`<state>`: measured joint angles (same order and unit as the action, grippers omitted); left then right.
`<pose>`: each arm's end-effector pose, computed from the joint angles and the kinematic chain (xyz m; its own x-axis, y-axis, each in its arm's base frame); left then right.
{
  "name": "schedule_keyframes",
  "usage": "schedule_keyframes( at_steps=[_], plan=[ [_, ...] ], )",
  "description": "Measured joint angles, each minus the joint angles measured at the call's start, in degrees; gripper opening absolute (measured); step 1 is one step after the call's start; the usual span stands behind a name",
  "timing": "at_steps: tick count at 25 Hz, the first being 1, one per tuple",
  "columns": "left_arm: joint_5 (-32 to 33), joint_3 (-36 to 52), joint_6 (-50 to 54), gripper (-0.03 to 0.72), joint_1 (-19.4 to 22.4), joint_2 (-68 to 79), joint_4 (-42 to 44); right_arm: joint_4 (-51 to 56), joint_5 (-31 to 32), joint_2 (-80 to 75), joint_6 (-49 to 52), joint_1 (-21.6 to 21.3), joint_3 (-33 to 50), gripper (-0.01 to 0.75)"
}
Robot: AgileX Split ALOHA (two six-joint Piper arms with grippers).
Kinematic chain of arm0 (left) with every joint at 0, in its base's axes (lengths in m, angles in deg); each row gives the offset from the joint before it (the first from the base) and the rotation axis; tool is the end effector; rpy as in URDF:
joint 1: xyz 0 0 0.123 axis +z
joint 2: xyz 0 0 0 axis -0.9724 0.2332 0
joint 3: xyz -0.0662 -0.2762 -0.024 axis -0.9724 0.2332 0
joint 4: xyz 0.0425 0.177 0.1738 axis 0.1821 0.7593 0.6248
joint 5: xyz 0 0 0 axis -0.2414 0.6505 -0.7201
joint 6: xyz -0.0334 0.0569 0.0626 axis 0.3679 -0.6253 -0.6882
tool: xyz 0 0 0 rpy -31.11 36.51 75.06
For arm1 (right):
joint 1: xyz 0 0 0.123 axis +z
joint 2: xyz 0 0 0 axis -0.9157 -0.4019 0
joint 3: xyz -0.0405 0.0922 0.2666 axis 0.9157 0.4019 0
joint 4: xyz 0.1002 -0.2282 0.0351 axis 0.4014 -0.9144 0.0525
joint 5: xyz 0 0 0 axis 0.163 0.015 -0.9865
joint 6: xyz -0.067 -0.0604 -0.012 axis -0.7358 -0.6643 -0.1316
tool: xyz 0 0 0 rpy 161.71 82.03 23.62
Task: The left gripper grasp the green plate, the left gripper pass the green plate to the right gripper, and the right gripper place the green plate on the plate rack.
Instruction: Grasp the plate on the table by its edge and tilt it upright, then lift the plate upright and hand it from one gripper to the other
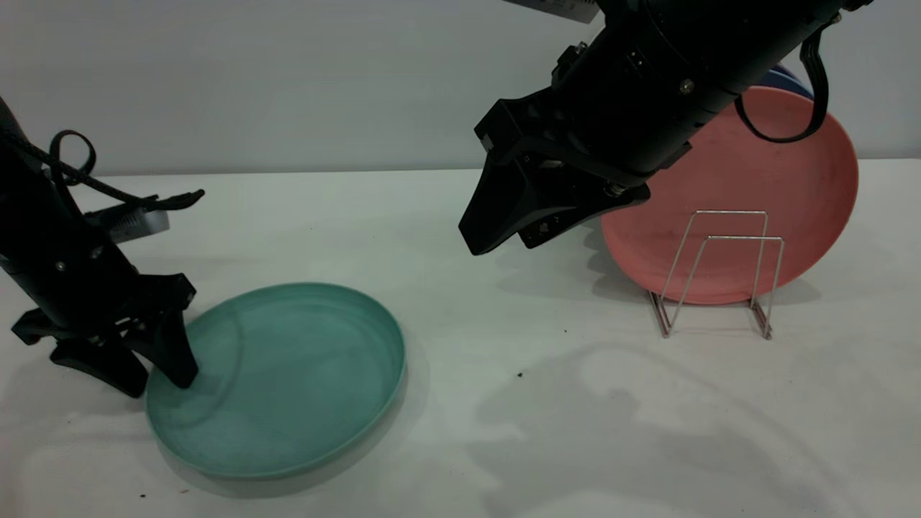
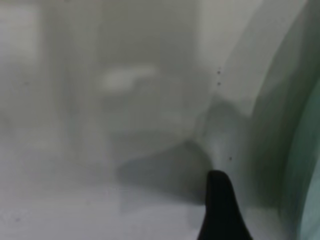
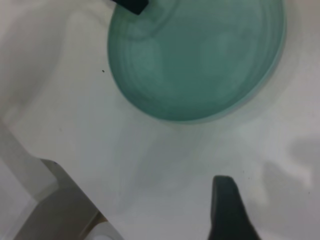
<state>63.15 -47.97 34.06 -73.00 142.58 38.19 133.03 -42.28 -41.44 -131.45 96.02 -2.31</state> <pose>0.3813 0.0011 0.0317 -0.9906 -0.0215 -0.1355 0.0112 0.9716 -0.2362 0.2980 0.2114 0.1904 -0.7539 -0.3684 -0.5440 -0.6053 0.7113 0.3572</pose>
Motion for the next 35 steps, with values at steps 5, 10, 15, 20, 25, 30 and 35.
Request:
schedule_keyframes(
  at_steps=[5, 10, 15, 20, 25, 30, 35],
  plan=[
    [0.0, -0.4, -1.7, 0.440, 0.0, 1.1, -4.0, 0.0, -0.1, 0.0, 0.0, 0.0, 0.0, 0.459],
    [0.2, -0.6, -2.2, 0.278, 0.0, 1.8, -5.5, 0.0, -0.2, 0.0, 0.0, 0.0, 0.0, 0.459],
    [1.1, -0.7, -2.3, 0.058, 0.0, 2.3, -6.3, 0.0, -0.2, 0.0, 0.3, 0.0, 0.0, 0.459],
    [6.6, -2.4, -6.6, 0.035, 0.1, 2.4, -7.0, 0.0, 1.5, 0.0, 1.1, -2.2, 0.0, 0.459],
    [8.3, -2.5, -17.0, 0.025, 0.1, -0.8, -11.1, 0.0, 9.4, -1.8, 1.0, -10.1, -2.8, 0.459],
    [12.3, -2.5, -29.3, 0.023, 0.0, -3.5, -21.4, 0.0, 17.4, -6.6, 0.2, -13.2, -9.5, 0.459],
    [15.3, -2.5, -33.9, 0.023, -1.1, -4.1, -26.7, 3.8, 21.6, -12.3, -1.5, -12.2, -13.9, 0.459]
  ],
)
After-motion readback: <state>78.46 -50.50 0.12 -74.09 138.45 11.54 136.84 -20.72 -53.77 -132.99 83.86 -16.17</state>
